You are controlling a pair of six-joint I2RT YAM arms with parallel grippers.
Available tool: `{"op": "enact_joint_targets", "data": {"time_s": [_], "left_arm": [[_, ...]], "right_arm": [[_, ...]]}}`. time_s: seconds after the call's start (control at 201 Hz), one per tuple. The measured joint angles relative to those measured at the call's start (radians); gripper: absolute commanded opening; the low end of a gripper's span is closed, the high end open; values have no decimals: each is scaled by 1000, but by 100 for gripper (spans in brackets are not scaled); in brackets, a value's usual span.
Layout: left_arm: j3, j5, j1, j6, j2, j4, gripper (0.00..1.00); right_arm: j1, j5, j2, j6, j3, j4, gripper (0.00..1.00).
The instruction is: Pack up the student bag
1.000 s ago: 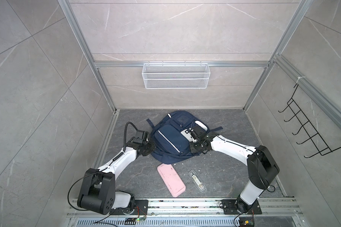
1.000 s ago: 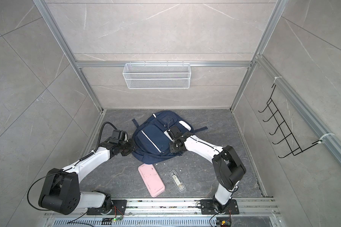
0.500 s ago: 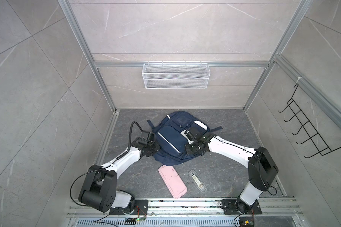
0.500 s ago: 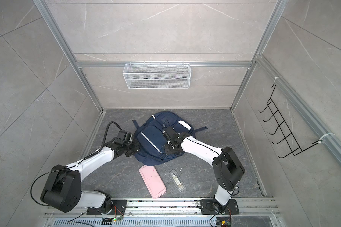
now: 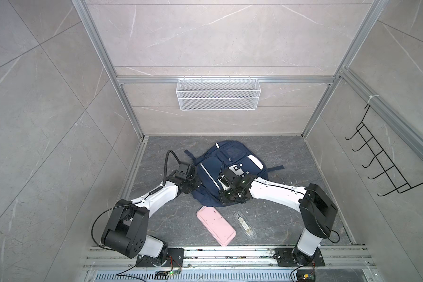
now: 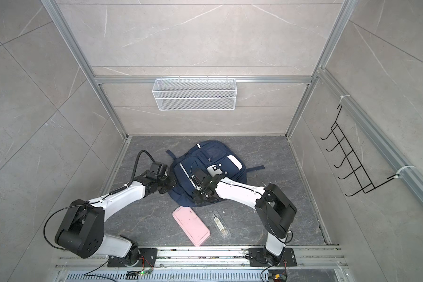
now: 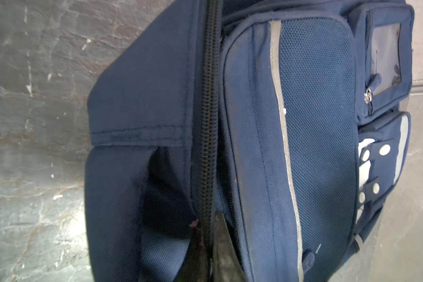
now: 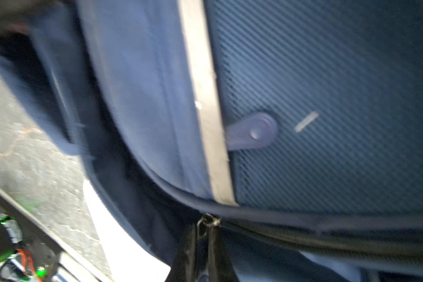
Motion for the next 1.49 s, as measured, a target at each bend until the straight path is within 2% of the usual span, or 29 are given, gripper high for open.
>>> {"op": "enact_joint_targets", "data": {"time_s": [0.134, 0.299, 0.398, 0.498, 0.632, 0.692, 0.831, 0.906, 0.99, 1.035, 1.194, 1.354, 1.493], "left_arm": [[19, -30, -8, -13, 2, 6, 0], [21, -29, -66, -48, 23, 18, 0], [24, -43, -100, -74, 48, 39, 0], [30, -48, -121, -87, 71, 48, 0], [79, -68, -124, -74, 76, -11, 0], [91, -76, -124, -65, 70, -27, 9], [75, -76, -124, -41, 25, -63, 18], [58, -83, -124, -20, -16, -97, 28], [58, -107, -124, 7, -63, -155, 45], [66, -122, -124, 28, -85, -185, 49], [202, -124, -104, 99, -66, -254, 52], [378, -79, -89, 167, 95, -230, 53], [391, -39, -85, 190, 229, -216, 53]], "right_arm": [[-57, -34, 35, -19, 129, -46, 0], [-230, -100, 92, -55, 328, 0, 0], [-317, -137, 100, -62, 354, 21, 0], [-335, -160, 73, -63, 279, 53, 1], [-291, -154, 3, -84, 138, 33, 17], [-277, -143, -38, -98, 78, 35, 24], [-278, -129, -152, -96, -82, 53, 30], [-280, -122, -189, -91, -146, 66, 31], [-279, -111, -209, -85, -196, 82, 34], [-279, -106, -210, -80, -209, 84, 34], [-279, -82, -210, -66, -216, 106, 37], [-279, -66, -210, -43, -253, 133, 38], [-279, -55, -184, -31, -262, 143, 38]]}}
